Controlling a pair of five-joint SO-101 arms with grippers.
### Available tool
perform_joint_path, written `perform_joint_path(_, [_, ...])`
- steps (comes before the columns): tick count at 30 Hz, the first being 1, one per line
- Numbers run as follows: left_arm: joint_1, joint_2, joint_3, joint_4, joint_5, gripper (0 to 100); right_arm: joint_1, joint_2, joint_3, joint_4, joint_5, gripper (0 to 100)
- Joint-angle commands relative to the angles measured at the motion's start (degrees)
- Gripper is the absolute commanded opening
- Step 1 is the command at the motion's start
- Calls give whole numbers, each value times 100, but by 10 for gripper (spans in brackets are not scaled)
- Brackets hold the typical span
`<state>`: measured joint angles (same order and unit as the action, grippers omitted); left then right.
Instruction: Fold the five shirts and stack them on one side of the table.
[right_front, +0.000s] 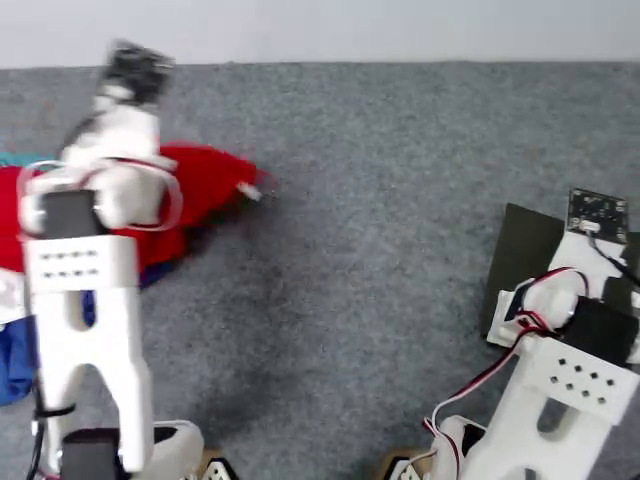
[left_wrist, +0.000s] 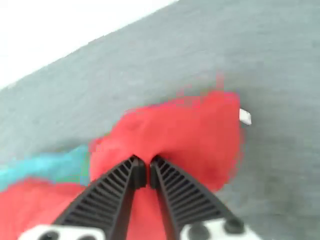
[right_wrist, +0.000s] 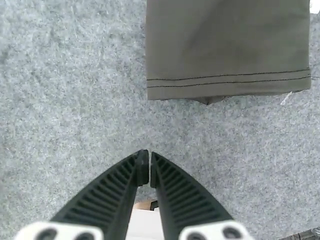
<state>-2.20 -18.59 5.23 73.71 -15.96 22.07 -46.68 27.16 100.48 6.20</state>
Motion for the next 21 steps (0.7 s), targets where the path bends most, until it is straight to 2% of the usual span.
perform_joint_path(1, [1345,-273,-251,26,237,13,-57,-84,-79,189,-44,9])
perform_joint_path(5, [2338,-264,-127,-158,466,13,-57,-84,-62,198,-44,9])
perform_joint_path(9, [2989,-273,338,-431,484,13,-57,-84,-53,198,-44,9])
perform_joint_path(17, [3464,-334,593,-193,492,15,-57,-84,-53,189,-44,9])
perform_joint_path(19, [3420,-334,435,114,492,26,-57,-57,-53,189,-44,9])
perform_joint_path(21, [3402,-334,154,571,492,78,-57,-57,-62,189,-44,12])
